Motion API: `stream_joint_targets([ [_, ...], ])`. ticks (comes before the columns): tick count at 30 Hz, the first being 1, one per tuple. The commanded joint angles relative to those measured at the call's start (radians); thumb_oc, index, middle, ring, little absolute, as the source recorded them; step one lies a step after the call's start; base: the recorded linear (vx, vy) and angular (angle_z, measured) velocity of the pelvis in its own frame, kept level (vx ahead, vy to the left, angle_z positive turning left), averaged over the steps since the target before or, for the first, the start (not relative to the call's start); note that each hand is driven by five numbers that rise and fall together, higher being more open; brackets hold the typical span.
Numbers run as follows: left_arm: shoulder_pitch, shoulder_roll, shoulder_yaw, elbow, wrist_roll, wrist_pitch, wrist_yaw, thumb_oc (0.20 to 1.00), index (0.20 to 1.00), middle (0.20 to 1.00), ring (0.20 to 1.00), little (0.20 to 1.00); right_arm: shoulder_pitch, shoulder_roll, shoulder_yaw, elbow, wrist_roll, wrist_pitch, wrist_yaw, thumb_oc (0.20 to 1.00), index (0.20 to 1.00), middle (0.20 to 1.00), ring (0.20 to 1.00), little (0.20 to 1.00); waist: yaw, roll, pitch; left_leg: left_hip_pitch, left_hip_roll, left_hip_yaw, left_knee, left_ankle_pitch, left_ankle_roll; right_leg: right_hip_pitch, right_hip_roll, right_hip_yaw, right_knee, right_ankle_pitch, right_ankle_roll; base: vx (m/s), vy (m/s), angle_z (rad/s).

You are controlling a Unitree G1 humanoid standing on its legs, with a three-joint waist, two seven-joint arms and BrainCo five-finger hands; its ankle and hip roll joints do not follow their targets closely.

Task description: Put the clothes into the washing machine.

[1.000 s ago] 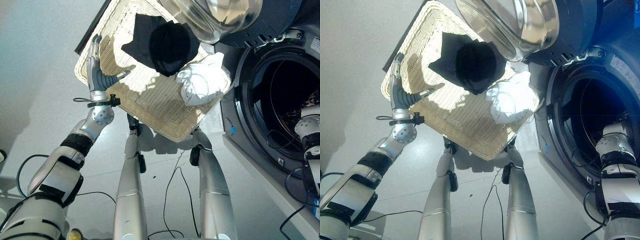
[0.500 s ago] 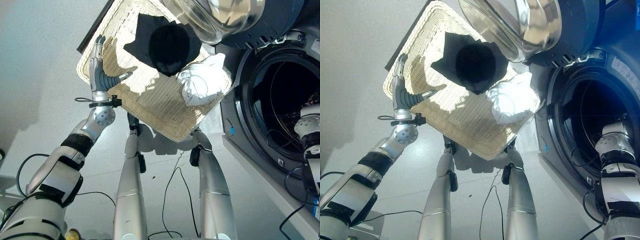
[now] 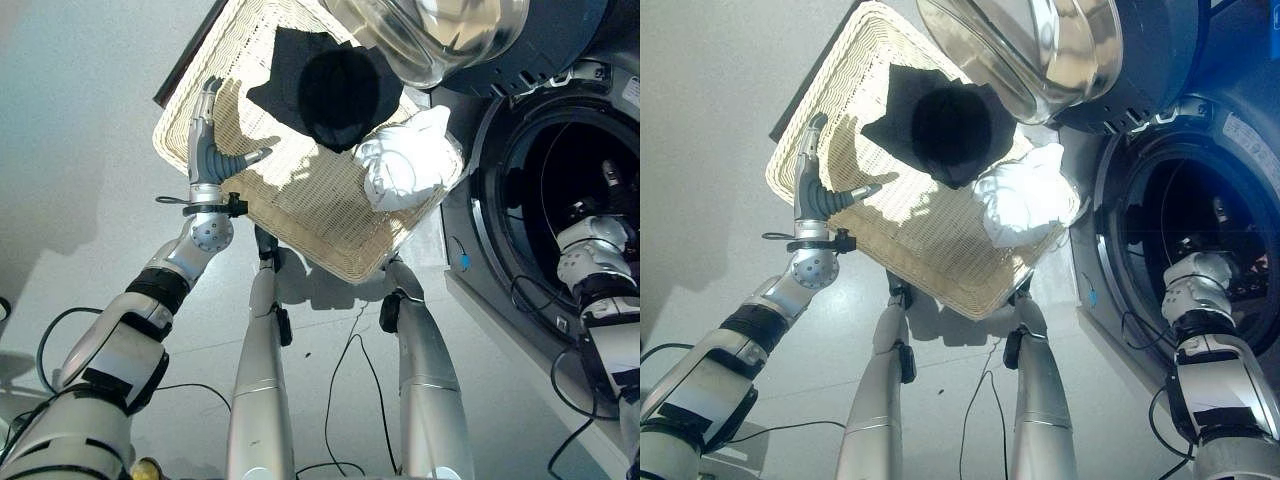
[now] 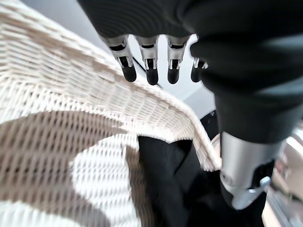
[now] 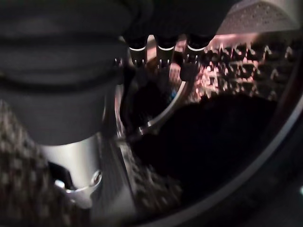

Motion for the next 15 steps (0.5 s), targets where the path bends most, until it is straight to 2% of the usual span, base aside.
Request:
stream_joint_targets([
  [1,-0.050,-0.019,0.014,-0.008,0.077,-0.004,0.041,1.000,1.000,1.000,1.000,1.000,0.033,-0.040,0.028,-0.016,-0.050,-0.025,-0.006,1.000,1.000,1.000,1.000,1.000,0.004,-0.002,-0.016,-0.045,-0.002,-0.017,0.061,-0.061,-0.024,0.021,-0.027,0.014,-0.106,0.101,0.148,0.00,0.075,-0.04],
  [7,-0.068,-0.022,-0.001,-0.001,0.143,0.013,0.079,1.000,1.000,1.000,1.000,1.000,0.082,0.005,0.038,-0.051,-0.096,-0.032,-0.028,1.000,1.000,1.000,1.000,1.000,-0.007,0.002,-0.016,-0.052,-0.002,-0.005,0.066,-0.061,-0.024,0.008,-0.026,0.026,-0.100,0.095,0.147,0.01,0.036,-0.07],
  [15,-0.121,-0.019,-0.065,0.034,0.318,0.040,0.151,1.000,1.000,1.000,1.000,1.000,0.113,0.036,0.052,-0.020,-0.140,-0.035,0.007,1.000,1.000,1.000,1.000,1.000,-0.021,-0.002,-0.016,-0.061,0.003,0.008,0.072,-0.060,-0.026,-0.005,-0.023,0.034,-0.094,0.095,0.147,0.00,0.000,0.00],
])
